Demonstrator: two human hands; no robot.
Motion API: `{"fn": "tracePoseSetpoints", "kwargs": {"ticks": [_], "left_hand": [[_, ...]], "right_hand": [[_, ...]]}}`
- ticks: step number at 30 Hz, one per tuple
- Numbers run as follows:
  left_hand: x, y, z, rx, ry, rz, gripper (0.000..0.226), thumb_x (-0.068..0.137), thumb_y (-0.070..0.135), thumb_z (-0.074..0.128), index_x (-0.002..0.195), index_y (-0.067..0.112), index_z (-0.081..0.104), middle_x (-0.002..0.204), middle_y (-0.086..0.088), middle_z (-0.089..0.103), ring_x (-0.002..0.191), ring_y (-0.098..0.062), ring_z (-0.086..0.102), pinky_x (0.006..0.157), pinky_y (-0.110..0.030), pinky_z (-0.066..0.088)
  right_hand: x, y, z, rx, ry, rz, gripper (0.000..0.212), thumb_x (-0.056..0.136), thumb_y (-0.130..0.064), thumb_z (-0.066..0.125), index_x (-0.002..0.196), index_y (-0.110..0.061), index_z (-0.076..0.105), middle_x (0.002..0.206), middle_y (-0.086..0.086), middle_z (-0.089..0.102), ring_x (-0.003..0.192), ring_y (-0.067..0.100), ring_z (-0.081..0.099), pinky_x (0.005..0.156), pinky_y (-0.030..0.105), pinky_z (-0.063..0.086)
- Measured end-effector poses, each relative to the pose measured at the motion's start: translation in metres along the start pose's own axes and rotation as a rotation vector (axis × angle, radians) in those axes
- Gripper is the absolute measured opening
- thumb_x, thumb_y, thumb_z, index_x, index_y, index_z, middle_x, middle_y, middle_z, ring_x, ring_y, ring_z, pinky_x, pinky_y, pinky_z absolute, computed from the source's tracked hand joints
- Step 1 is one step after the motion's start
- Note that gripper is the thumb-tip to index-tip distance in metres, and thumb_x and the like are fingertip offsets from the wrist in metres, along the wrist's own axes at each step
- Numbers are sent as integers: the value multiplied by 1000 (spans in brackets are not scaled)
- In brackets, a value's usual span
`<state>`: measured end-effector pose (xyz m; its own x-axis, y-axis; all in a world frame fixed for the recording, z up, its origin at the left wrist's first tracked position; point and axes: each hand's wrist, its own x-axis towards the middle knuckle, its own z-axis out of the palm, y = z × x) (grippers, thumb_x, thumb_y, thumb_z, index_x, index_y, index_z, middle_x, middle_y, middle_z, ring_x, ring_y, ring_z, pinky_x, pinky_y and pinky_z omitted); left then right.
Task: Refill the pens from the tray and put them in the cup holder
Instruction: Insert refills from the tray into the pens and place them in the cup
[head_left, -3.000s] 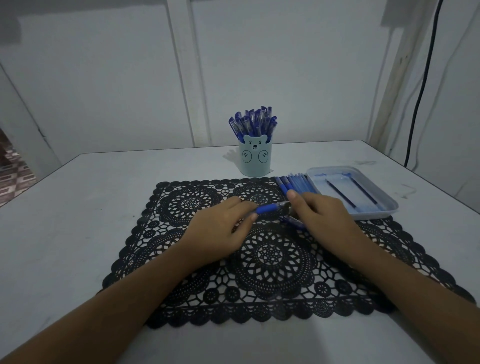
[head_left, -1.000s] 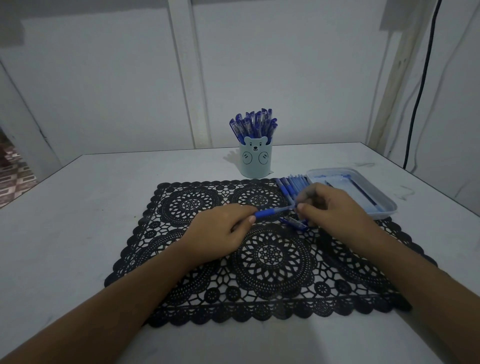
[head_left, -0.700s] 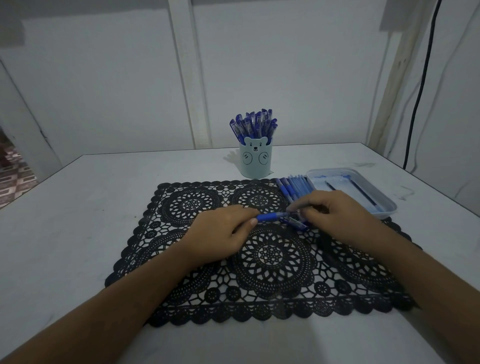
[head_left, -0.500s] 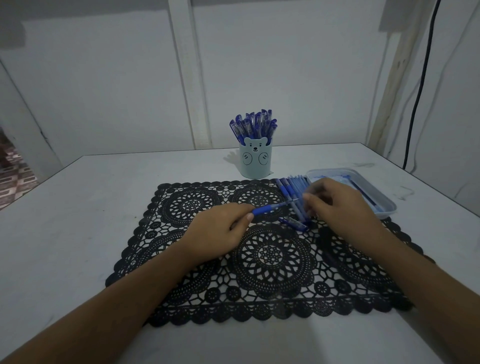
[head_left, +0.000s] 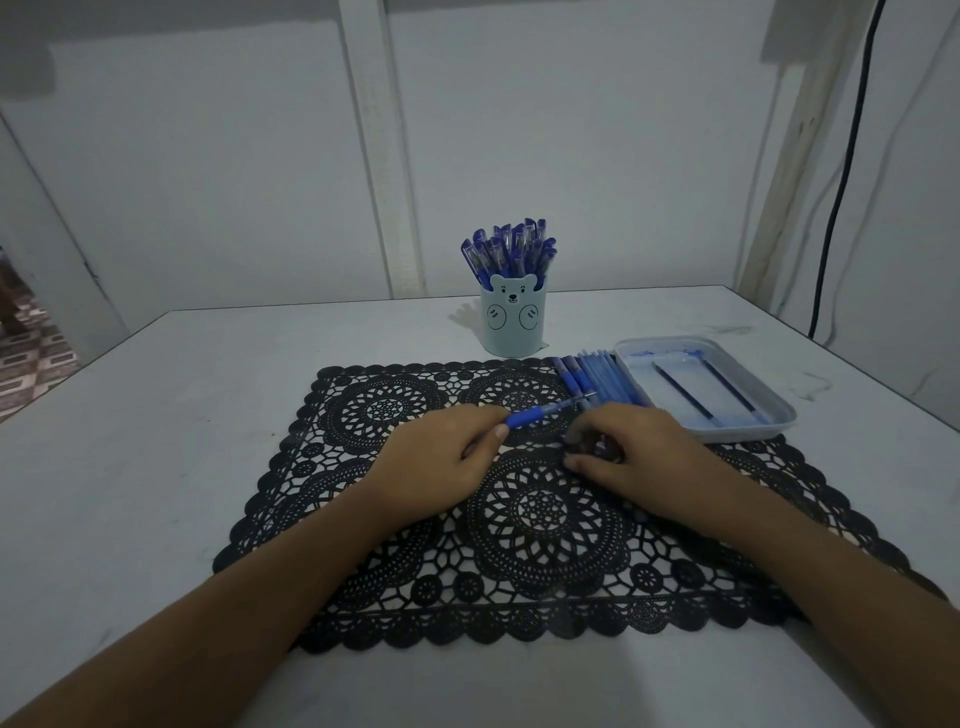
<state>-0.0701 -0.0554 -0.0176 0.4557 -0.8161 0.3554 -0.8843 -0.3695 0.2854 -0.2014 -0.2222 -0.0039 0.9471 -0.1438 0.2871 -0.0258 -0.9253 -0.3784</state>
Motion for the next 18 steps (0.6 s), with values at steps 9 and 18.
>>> {"fn": "tracePoseSetpoints", "kwargs": {"ticks": [9,18], "left_hand": [[-1,1,2,-3,16,89,36,90,39,30,112,28,57,81,10,59,69,-5,50,56,-17,37],[-1,1,1,-20,35,54,36,92,39,31,113,29,57,83,10,60,71,-5,51,60,-23,43]], "right_hand": [[2,-3,-8,430,328,387,29,95,-35,42,80,-18,59,72,2,61,63,10,52,55,13,37],[6,9,-15,818,257,438,16,92,-15,52,79,-11,62,63,-1,63,54,7,57,52,16,48]]}}
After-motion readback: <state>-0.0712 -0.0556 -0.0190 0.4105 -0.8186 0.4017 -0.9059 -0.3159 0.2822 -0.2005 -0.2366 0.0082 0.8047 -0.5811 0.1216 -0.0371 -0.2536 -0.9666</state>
